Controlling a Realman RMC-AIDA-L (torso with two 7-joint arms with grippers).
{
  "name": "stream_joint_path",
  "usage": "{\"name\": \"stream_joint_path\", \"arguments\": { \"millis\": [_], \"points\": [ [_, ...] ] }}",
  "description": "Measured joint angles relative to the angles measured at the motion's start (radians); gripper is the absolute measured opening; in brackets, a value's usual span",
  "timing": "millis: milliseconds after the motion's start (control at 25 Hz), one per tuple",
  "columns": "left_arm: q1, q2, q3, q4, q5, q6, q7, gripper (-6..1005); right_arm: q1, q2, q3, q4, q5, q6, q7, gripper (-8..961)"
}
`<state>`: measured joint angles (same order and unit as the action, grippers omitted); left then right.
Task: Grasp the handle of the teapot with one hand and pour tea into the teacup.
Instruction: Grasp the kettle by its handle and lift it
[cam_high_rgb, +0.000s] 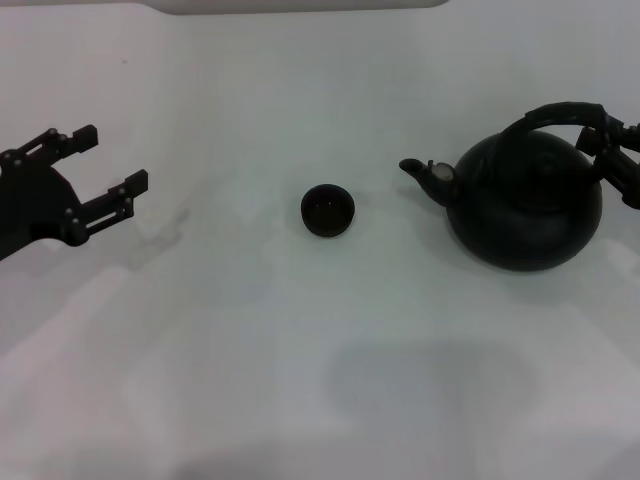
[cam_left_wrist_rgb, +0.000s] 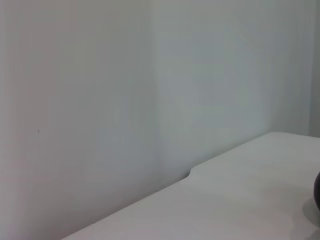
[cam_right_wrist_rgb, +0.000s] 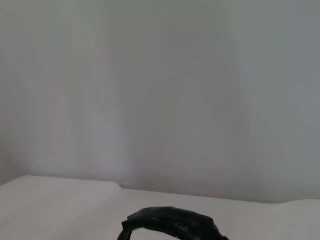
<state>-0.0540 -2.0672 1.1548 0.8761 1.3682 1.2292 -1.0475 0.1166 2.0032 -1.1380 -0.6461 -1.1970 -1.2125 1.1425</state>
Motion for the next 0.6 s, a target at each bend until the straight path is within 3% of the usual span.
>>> {"name": "stream_joint_path", "arguments": {
  "millis": [200, 280, 600],
  "points": [
    [-0.006, 0.001, -0.003, -0.002, 0.0, -0.001, 0.008, 776, -0.011, 0.0, 0.005, 0.001, -0.001, 0.0, 0.0, 301],
    [-0.01, 0.001, -0.003, -0.007, 0.0, -0.002, 0.009, 776, -0.013, 0.0, 0.005, 0.001, -0.001, 0.0, 0.0, 384],
    [-0.024, 0.003, -0.003, -0.014, 0.003, -0.003, 0.011, 777, -0.019, 0.0, 0.006, 0.003, -0.001, 0.006, 0.0, 390]
  ]
}}
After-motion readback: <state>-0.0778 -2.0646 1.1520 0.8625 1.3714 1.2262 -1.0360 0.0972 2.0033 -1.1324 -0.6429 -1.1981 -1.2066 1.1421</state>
